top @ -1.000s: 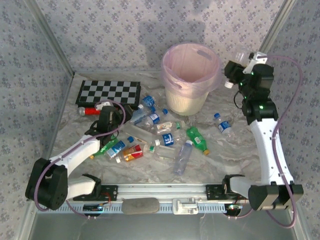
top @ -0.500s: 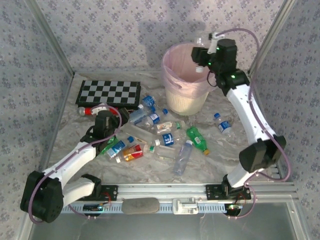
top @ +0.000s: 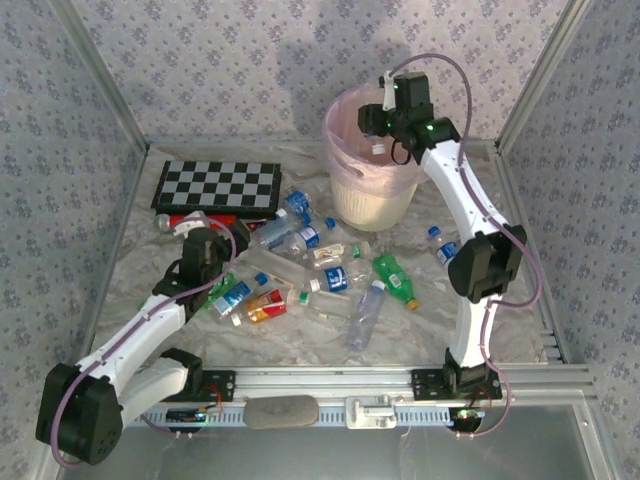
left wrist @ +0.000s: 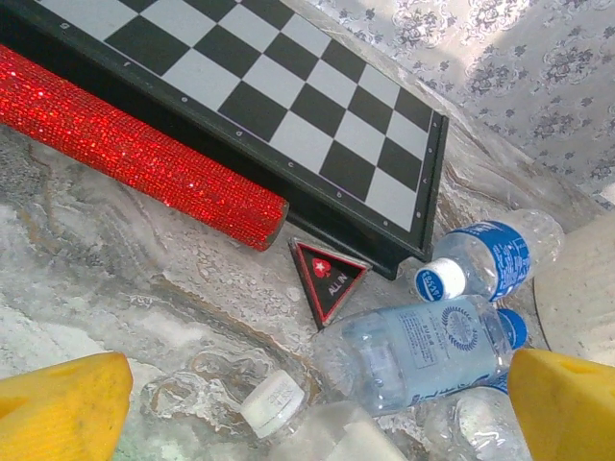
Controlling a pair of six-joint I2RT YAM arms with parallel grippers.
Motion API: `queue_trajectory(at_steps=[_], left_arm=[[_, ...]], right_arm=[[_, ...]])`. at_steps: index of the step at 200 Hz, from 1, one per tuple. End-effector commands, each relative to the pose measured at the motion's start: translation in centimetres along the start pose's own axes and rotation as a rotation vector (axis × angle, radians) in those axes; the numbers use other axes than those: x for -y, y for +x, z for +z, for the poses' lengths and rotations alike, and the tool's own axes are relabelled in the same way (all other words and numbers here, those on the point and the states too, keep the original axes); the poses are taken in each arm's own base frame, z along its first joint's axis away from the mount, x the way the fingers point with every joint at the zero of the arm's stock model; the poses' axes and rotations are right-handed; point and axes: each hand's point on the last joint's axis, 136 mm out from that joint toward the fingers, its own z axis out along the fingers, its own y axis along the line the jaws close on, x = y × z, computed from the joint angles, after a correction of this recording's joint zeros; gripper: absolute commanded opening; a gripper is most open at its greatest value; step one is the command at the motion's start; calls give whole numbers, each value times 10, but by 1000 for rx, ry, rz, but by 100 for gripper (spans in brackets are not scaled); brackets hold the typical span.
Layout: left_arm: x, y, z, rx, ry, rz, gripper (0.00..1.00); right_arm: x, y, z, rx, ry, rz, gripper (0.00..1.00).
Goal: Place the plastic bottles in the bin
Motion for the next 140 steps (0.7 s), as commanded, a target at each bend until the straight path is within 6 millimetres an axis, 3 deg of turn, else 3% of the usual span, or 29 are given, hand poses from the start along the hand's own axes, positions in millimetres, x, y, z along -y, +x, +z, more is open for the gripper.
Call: queue_trajectory(at_steps=[1, 83, 140], left_arm=[[-6, -4, -3, 15, -20, 10, 100], [-9, -6, -3, 17, -27, 0, 100], [-11, -9, -6, 24, -30, -4, 100]], right_arm=[[2, 27, 14, -130, 28, -21, 52], [3, 79, 55, -309, 94, -68, 54], [8, 96, 66, -356, 114, -69, 58]])
